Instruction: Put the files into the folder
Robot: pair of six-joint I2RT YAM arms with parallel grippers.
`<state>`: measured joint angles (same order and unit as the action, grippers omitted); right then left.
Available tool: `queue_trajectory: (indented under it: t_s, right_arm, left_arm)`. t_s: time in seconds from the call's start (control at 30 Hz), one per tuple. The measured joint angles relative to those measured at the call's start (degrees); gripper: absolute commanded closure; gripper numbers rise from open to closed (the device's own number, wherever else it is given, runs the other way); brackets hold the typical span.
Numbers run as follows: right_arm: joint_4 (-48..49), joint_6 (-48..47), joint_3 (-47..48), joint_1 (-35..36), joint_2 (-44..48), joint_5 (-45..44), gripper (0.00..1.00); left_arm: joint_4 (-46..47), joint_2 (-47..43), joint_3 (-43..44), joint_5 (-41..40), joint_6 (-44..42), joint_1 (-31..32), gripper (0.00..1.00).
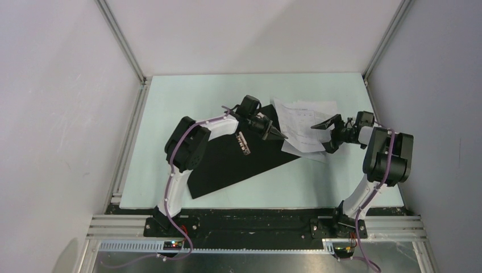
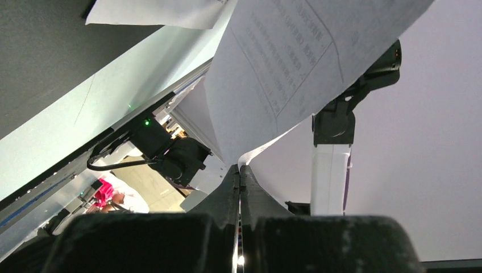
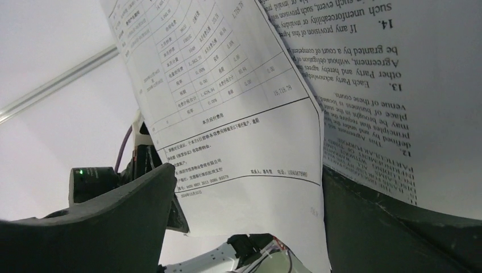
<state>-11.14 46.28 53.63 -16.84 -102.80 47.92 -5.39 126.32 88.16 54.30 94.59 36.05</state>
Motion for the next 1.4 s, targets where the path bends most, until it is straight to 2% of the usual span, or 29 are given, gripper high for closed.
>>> queue_trajectory:
  t_s: [0.1, 0.3, 0.53, 0.6, 0.7, 0.83, 1.03, 1.1, 1.17, 1.2, 1.23, 1.27, 1.3, 1.4]
  right_arm:
    - [0.94, -1.31, 0.02, 0.02, -1.92, 2.45, 0.11]
    - [2.84, -3.85, 0.11, 0.13, -3.63, 5.68, 0.21]
    - [9.66, -1.9, 0.79, -0.26, -6.14, 8.24, 0.31]
    - [10.38, -1.7, 1.99, -0.22, -7.15, 8.63, 0.38]
    - [10.82, -2.19, 4.07, -0.07, -8.33, 9.2, 0.56]
    - [8.96, -4.66, 6.25, 0.33, -8.85, 9.46, 0.78]
    - [2.4, -10.88, 7.96, 1.03, -8.85, 7.23, 0.91]
    - [0.31, -12.52, 8.0, 1.31, -8.92, 6.29, 1.0]
    - [-1.42, -14.12, 8.28, 1.66, -9.09, 5.73, 1.0]
    - [-2.43, -15.04, 8.7, 1.81, -9.25, 5.42, 1.0]
    - [-3.61, -15.82, 9.31, 1.99, -9.31, 5.2, 1.0]
    - [-4.72, -16.83, 10.12, 2.23, -9.35, 5.05, 1.0]
    - [-5.92, -17.88, 11.04, 2.43, -9.35, 4.98, 1.0]
    - [-11.45, -22.36, 16.65, 3.28, -9.35, 4.79, 1.0]
  left_arm:
    - [-0.11, 0.0, -0.02, 0.35, -1.09, 0.0, 1.0]
    - [-0.15, 0.0, -0.17, 1.88, -4.09, -0.02, 1.0]
    - [-2.34, 0.0, -3.28, 3.15, -8.22, -0.46, 1.0]
    - [-3.04, 0.0, -3.34, 3.32, -9.27, -0.59, 1.0]
    - [-3.54, -0.02, -3.32, 3.5, -10.67, -0.83, 1.0]
    - [-4.72, -0.02, -3.23, 3.48, -12.13, -0.9, 0.92]
    - [-7.06, 0.0, -1.09, 3.34, -15.23, -1.31, 0.81]
    - [-7.43, 0.0, -0.37, 3.32, -16.63, -1.64, 0.68]
    - [-7.72, 0.0, -0.24, 3.23, -17.9, -2.14, 0.44]
    - [-8.0, 0.0, -0.24, 3.04, -18.64, -2.49, 0.38]
    - [-8.7, 0.0, -0.24, 2.8, -19.47, -3.02, 0.27]
    - [-9.03, 0.0, -0.24, 2.67, -20.41, -3.45, 0.2]
    - [-9.29, 0.0, -0.24, 2.43, -21.51, -4.0, 0.05]
    - [-10.36, -0.13, -0.09, 1.51, -24.72, -6.05, 0.01]
